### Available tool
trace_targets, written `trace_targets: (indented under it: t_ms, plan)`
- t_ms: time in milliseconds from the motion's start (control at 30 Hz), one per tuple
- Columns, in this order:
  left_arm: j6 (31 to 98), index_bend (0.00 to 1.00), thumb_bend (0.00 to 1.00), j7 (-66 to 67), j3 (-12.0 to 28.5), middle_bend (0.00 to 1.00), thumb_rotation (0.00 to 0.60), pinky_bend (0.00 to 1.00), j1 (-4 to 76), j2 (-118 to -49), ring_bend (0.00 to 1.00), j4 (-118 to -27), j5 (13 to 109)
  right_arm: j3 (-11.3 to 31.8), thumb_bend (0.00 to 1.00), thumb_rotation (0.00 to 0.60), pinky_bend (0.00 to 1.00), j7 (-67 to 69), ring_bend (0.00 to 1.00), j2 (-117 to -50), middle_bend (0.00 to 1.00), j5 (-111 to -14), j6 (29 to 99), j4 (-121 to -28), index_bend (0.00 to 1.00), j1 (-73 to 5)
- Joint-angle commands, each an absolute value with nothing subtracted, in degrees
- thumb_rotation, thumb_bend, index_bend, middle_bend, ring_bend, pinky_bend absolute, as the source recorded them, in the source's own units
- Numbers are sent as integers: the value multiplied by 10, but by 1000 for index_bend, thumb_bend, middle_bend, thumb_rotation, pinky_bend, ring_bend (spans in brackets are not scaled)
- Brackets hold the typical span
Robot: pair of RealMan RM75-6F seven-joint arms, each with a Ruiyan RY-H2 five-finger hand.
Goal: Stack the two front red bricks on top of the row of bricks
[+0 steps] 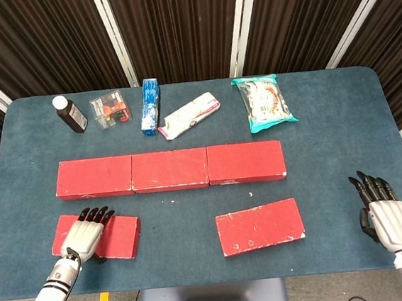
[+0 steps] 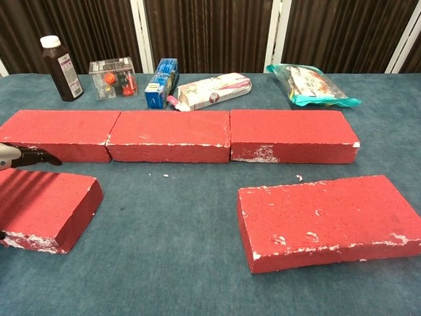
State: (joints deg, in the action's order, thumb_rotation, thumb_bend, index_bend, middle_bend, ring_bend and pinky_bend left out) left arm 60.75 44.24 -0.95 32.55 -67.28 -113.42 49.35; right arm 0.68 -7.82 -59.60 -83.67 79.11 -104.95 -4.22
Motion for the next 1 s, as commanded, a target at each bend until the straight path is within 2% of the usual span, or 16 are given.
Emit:
trace_targets:
  t_ms: [33,1000]
  plan:
    - [610,0,0,440,-13,0,600,0,328,-669,0,-1133,487,7,843,600,0,-79,0,-596,0,-836,791,-1050,31,-42]
    - [608,0,0,407,-35,13,600,0,348,-669,0,-1087,440,5,843,600,0,-92,0,-603,0,-831,784,-1051,31,-47]
